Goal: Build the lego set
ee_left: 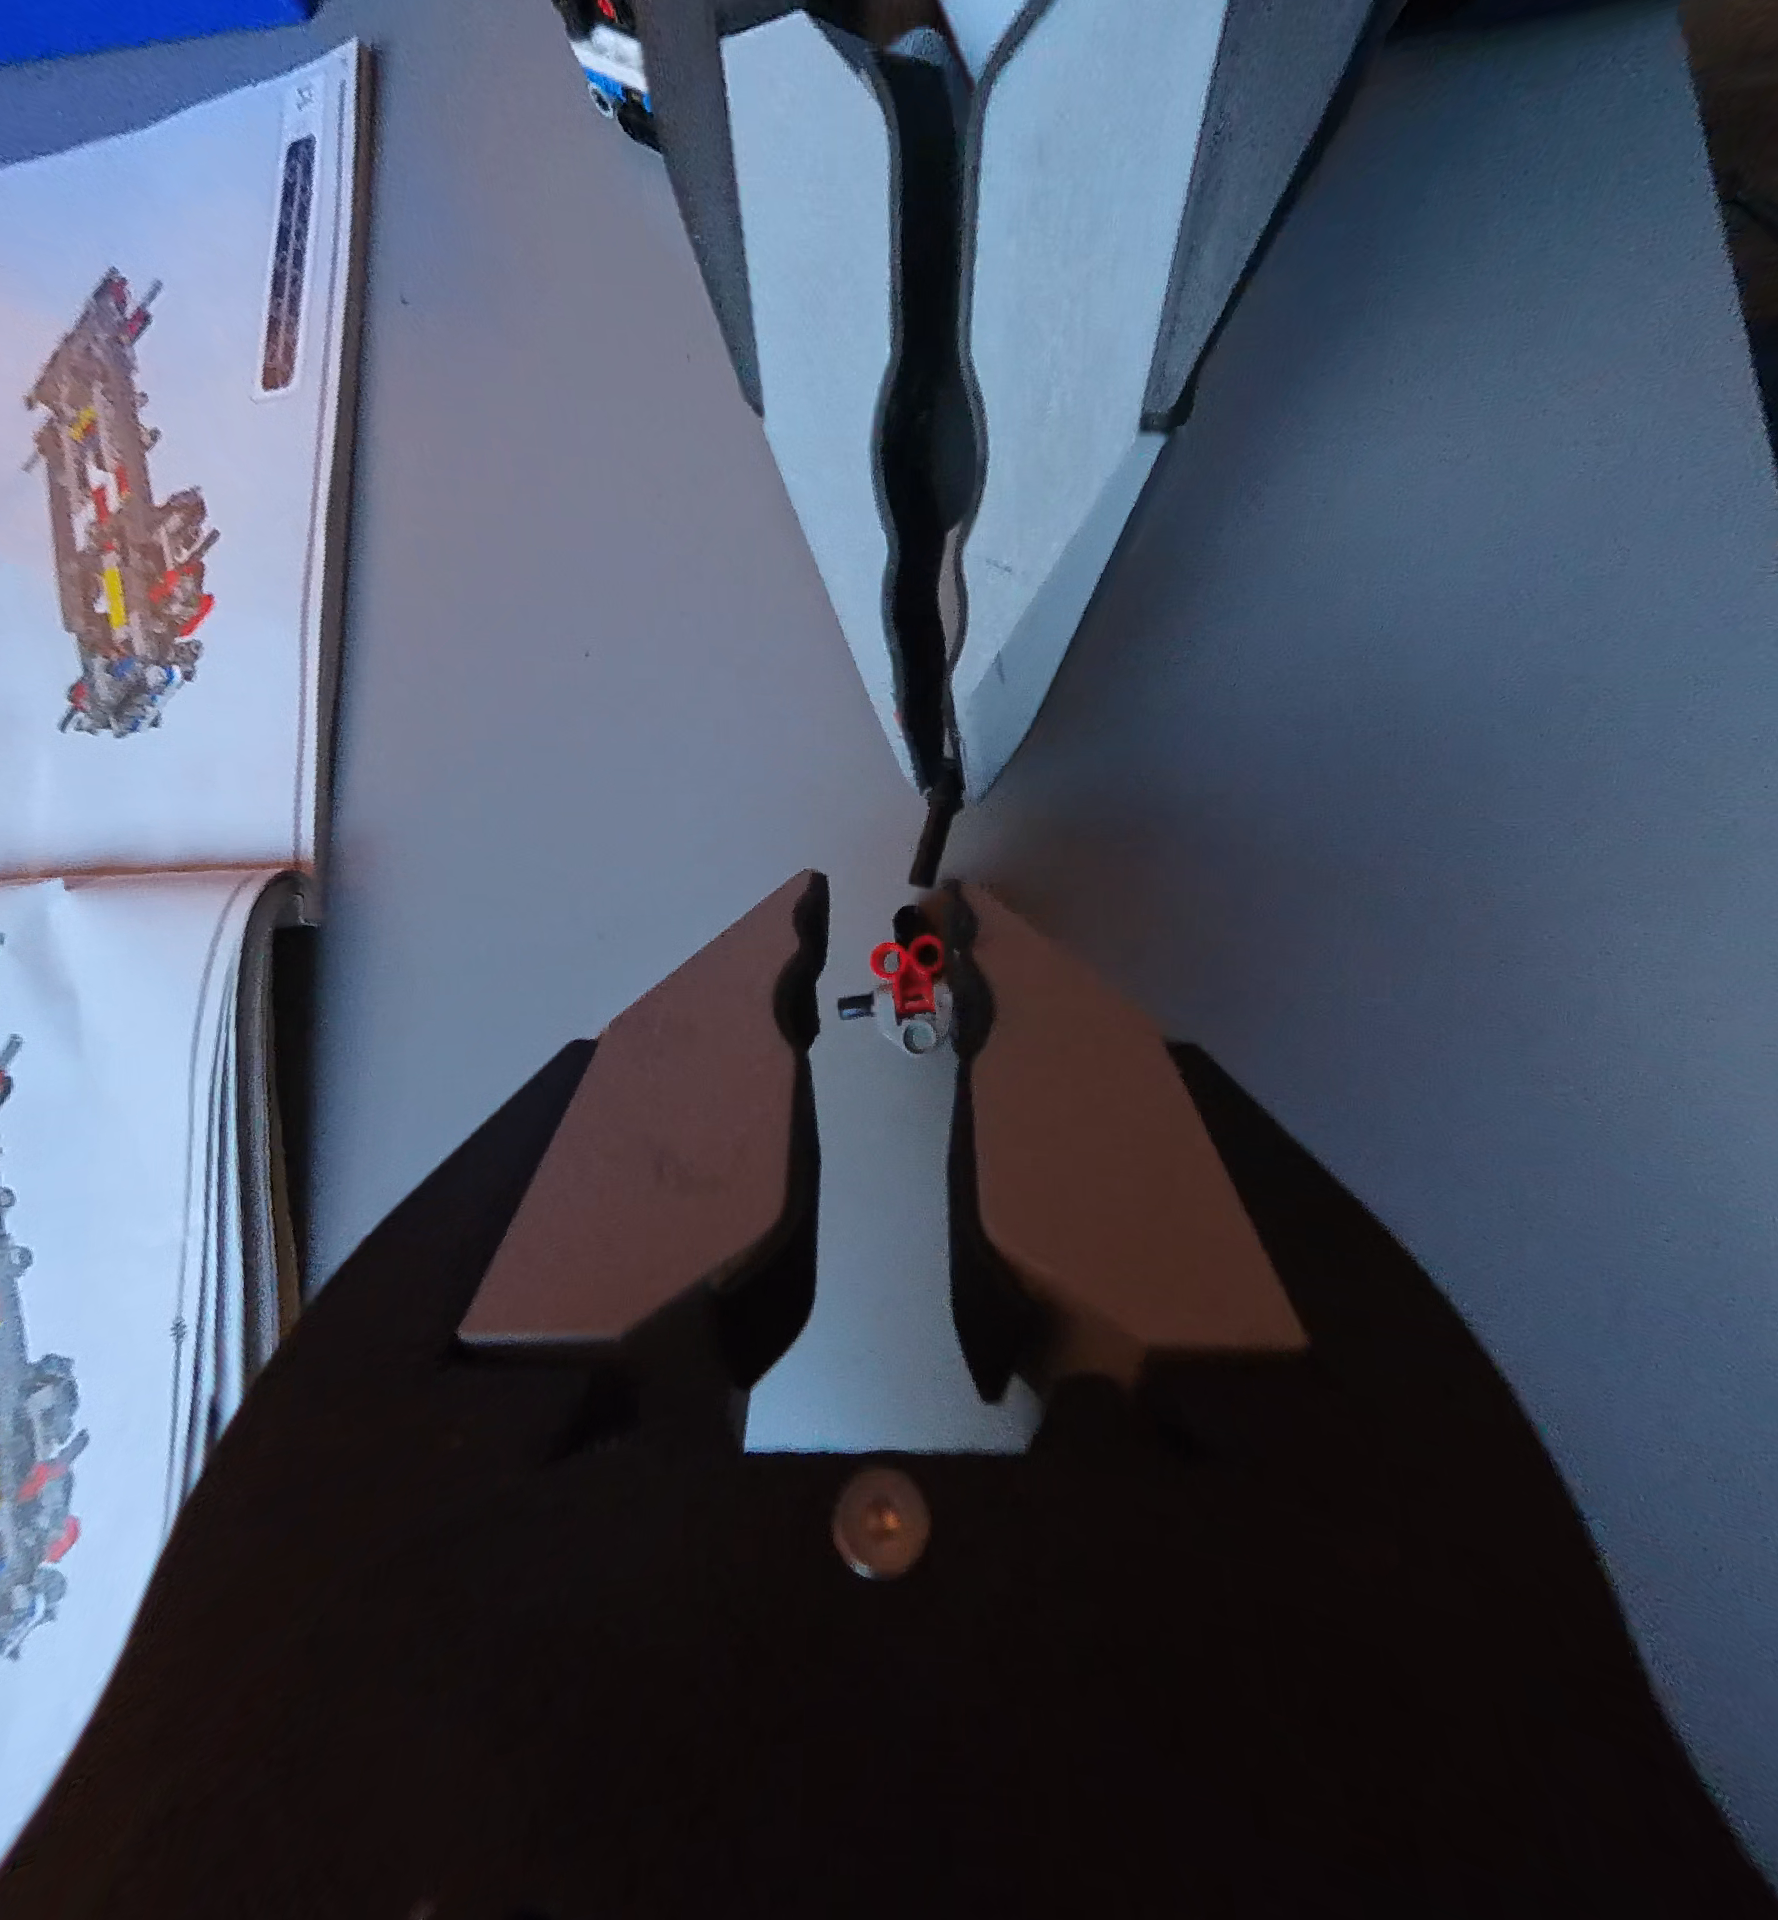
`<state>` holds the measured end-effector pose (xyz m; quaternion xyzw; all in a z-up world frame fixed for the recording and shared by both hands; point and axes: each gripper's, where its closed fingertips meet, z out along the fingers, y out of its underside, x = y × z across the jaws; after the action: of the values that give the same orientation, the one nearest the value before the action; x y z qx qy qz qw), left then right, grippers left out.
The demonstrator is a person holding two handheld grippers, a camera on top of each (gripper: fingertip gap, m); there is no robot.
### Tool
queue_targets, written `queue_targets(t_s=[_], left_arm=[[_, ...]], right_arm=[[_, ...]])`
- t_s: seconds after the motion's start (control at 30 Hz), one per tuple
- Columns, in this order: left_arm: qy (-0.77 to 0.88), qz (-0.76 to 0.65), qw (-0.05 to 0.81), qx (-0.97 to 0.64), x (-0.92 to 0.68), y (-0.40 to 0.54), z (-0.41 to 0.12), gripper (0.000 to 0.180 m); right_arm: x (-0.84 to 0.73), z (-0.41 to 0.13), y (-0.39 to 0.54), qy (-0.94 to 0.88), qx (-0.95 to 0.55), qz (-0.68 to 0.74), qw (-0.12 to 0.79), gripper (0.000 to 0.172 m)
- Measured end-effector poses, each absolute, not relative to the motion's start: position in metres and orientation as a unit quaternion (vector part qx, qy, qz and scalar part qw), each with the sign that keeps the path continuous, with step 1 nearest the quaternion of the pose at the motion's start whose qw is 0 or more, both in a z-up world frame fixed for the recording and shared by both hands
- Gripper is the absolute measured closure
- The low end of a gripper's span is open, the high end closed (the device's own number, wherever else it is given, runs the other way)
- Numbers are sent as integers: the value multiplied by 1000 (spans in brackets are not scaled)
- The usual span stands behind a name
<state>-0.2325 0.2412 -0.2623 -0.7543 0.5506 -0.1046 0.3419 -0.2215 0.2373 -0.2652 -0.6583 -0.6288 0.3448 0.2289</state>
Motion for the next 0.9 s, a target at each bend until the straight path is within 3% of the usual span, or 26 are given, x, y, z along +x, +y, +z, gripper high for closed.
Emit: queue_targets(t_s=[0.17,0.7,0.9], left_arm=[[568,-80,358,-737,-229,239,-261,177],[405,-228,443,-767,-220,259,-216,179],[402,-230,474,-749,-225,260,-202,179]], right_arm=[[-226,-252,234,-615,-660,370,222,168],[-229,-193,261,-480,-640,519,301,169],[-227,-184,260,-488,-620,528,315,159]])
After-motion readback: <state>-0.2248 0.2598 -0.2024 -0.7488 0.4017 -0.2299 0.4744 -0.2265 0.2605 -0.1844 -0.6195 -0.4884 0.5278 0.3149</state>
